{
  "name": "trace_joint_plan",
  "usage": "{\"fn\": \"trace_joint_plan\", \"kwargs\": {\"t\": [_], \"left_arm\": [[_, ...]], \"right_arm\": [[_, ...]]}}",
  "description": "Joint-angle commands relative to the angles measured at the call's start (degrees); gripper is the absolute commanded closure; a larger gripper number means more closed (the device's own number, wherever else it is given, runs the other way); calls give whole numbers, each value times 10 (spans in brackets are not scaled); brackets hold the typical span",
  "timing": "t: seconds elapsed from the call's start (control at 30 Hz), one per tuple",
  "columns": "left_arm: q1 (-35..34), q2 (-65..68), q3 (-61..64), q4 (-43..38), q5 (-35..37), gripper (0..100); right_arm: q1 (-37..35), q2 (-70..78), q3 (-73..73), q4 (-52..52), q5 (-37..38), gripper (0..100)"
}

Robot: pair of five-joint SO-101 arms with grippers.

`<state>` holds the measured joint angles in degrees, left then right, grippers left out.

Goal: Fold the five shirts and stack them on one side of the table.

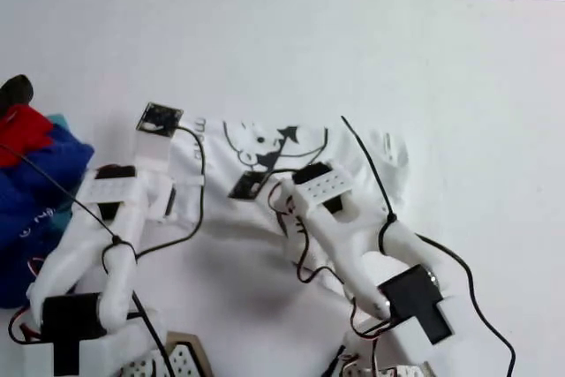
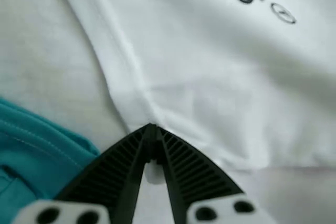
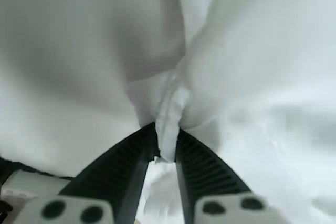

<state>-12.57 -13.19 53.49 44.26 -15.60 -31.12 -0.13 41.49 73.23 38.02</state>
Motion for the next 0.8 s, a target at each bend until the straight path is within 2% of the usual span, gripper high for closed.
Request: {"fn": "trace_joint_plan", "kwargs": {"t": [0.0,0.13,0.47,0.67,0.77], "left_arm": [[-3,-16,1,-9,1,973],[-3,-16,1,-9,1,973],[-3,-16,1,-9,1,973],[-3,-16,1,-9,1,973],[-3,-16,1,-9,1,973]], "right_arm": [[-3,2,-20,39,1,867],[-5,2,-20,40,5,859],[-60,8,-16,42,-1,860],[-58,8,-16,40,-1,780],[-60,8,-16,39,-1,779]]}}
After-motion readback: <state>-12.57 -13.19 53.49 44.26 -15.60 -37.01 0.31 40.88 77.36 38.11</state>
